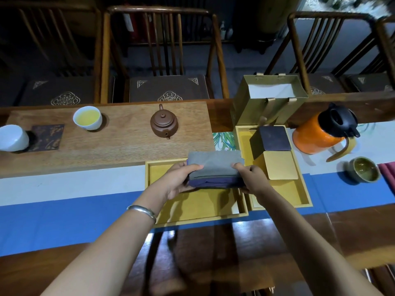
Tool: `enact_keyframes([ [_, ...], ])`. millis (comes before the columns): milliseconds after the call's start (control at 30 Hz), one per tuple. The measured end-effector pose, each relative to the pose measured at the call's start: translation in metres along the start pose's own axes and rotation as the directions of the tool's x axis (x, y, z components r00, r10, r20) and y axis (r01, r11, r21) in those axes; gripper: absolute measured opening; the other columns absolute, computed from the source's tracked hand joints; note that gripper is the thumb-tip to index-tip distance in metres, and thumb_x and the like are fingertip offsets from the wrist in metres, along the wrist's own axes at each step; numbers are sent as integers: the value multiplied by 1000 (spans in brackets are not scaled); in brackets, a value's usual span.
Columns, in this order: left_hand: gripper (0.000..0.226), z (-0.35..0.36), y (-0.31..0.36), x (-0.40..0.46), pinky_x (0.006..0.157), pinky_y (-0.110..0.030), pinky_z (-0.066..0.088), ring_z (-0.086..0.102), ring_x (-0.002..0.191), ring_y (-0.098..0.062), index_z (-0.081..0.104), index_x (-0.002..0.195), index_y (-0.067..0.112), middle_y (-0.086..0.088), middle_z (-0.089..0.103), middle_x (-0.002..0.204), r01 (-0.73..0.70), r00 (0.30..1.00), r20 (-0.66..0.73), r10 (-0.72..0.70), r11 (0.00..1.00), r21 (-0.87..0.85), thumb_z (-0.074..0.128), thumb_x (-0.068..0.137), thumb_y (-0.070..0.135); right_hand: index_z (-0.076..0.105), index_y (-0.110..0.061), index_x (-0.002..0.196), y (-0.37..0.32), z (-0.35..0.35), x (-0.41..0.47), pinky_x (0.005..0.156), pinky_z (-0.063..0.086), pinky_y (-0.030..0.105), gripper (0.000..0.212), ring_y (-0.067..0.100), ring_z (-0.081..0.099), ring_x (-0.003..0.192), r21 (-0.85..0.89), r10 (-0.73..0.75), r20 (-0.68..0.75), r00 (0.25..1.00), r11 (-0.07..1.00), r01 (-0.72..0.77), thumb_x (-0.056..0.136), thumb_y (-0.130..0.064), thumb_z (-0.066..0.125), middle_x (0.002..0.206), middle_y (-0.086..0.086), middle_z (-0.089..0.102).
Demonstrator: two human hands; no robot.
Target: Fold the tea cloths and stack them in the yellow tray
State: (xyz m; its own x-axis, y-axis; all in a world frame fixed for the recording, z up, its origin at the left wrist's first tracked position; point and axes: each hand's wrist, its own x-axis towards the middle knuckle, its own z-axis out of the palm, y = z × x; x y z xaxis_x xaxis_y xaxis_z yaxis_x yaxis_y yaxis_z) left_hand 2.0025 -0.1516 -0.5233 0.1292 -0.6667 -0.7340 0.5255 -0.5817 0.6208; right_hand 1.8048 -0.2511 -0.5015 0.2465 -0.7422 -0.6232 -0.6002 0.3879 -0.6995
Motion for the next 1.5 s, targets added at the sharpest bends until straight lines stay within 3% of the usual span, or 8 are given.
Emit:
enact_keyframes([
  [200,46,-10,-45,-17,68,-30,60,70,88,-17,59,109,17,-5,71,106,94,994,60,-89,992,-82,79,69,26,55,-9,109,38,10,-30,57,58,34,47,25,63,90,72,119,44,992,990,-122,82,-47,65,101,9,61],
  [333,41,-11,-77,-23,68,-30,61,71,85,-19,52,117,10,-10,70,106,116,993,32,-112,984,-135,72,82,11,54,-8,111,70,25,-40,55,56,34,48,29,61,95,77,186,-8,982,980,-185,80,-41,68,108,14,59],
  [433,43,-5,-82,-22,65,-29,59,69,85,-20,47,122,8,-12,68,106,83,996,-8,-86,982,-172,69,84,6,57,-6,105,78,27,-38,52,55,33,43,28,63,90,69,136,-48,990,989,-133,81,-39,68,100,11,61],
  [567,50,2,-82,-17,93,-42,53,64,107,-28,42,129,4,-17,63,121,72,997,-4,-73,987,-147,67,86,3,59,-8,100,76,21,-28,60,55,34,40,25,65,83,-170,-18,-132,991,985,-5,82,-44,65,89,6,66],
  [700,46,9,-86,-12,67,-25,57,66,95,-17,44,126,8,-10,64,116,35,999,-33,-41,987,-157,68,86,6,55,-14,95,74,19,-21,72,55,42,32,23,64,82,-276,-115,-179,977,959,62,83,-42,64,89,4,66],
  [900,38,10,-91,2,59,-23,46,63,82,-12,53,97,21,1,65,96,-18,960,-264,98,957,291,82,73,28,56,-10,94,80,21,-14,57,39,28,36,22,58,75,-416,-194,-235,952,906,82,82,-43,63,89,8,61],
  [1200,61,18,-82,11,69,-32,47,57,87,-24,46,106,12,-3,56,94,188,888,-456,61,856,481,82,66,41,47,-12,89,78,24,-5,50,34,27,39,16,51,67,-338,-93,-269,958,941,-3,75,-37,72,80,2,56],
  [1500,50,7,-82,-7,84,-36,54,64,90,-17,49,110,12,-4,66,105,31,962,-258,84,910,412,78,76,34,50,-14,93,81,15,-14,59,46,28,30,18,59,77,-312,-112,-201,973,949,45,86,-39,64,85,1,60],
])
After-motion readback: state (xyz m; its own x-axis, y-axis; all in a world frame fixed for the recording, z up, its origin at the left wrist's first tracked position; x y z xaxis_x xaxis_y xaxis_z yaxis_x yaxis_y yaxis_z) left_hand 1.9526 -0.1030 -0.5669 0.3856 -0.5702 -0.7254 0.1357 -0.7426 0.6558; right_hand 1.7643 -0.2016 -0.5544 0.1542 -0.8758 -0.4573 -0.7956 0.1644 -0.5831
